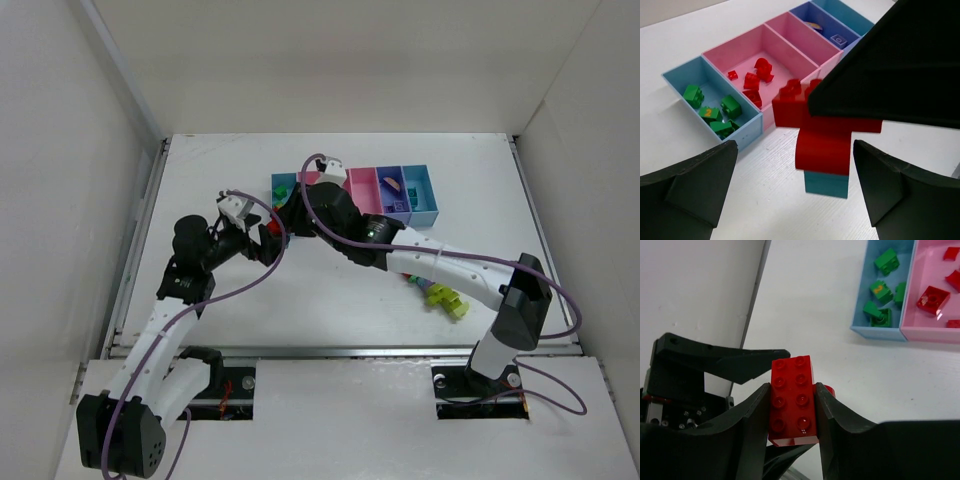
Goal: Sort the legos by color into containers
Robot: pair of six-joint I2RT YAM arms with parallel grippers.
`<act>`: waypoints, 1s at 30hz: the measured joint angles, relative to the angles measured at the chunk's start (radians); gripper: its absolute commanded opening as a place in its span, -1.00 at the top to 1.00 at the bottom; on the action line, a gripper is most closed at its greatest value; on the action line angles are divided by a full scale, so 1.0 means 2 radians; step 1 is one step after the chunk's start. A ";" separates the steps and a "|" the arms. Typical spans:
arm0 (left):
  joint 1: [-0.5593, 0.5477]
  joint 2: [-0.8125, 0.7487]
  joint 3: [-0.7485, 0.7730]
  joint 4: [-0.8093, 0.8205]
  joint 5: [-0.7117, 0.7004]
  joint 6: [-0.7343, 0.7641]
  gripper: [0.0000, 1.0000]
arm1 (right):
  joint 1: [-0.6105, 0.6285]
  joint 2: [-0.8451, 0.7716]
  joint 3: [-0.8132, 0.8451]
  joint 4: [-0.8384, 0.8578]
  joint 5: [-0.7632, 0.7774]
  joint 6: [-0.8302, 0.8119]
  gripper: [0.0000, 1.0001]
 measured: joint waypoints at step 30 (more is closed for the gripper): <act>0.001 0.006 0.009 -0.038 0.044 0.042 1.00 | -0.039 0.033 0.008 0.002 -0.073 -0.018 1.00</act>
